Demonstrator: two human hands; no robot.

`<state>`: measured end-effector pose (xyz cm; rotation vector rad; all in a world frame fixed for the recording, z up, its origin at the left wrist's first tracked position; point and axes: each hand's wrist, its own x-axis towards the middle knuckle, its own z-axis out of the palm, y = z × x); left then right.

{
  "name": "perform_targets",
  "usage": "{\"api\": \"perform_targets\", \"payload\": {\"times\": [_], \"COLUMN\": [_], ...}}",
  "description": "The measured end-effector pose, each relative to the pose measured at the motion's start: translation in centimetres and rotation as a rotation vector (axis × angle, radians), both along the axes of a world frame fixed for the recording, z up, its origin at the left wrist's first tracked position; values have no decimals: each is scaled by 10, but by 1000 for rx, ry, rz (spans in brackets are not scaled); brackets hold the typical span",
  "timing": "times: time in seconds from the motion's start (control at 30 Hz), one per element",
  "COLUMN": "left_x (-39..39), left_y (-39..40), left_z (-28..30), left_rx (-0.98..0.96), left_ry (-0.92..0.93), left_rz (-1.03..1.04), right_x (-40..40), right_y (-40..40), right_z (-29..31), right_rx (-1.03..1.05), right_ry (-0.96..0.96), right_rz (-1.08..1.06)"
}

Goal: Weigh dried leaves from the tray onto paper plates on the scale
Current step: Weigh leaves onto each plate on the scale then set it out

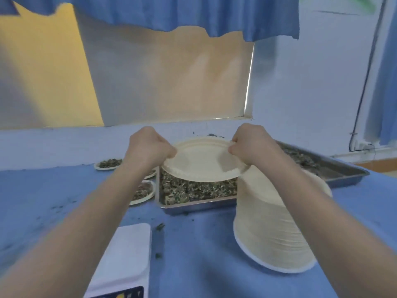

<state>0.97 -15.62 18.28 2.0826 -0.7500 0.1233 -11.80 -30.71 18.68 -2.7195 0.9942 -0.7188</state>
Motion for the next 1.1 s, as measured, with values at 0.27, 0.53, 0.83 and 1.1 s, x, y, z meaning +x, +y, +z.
{"api": "perform_targets", "payload": {"times": [0.27, 0.53, 0.83, 1.1], "left_x": [54, 79, 83, 74], "left_y": [128, 150, 147, 165], "left_z": [-74, -146, -178, -201], "left_rx": [19, -37, -22, -517], "left_ry": [147, 261, 381, 678], "left_rz": [321, 368, 374, 241], "right_x": [100, 129, 132, 117], "right_y": [98, 114, 102, 92], "right_z": [-80, -141, -175, -192], "right_rx": [219, 207, 416, 868], "right_ry": [133, 182, 99, -276], "right_rz": [300, 288, 285, 279]}}
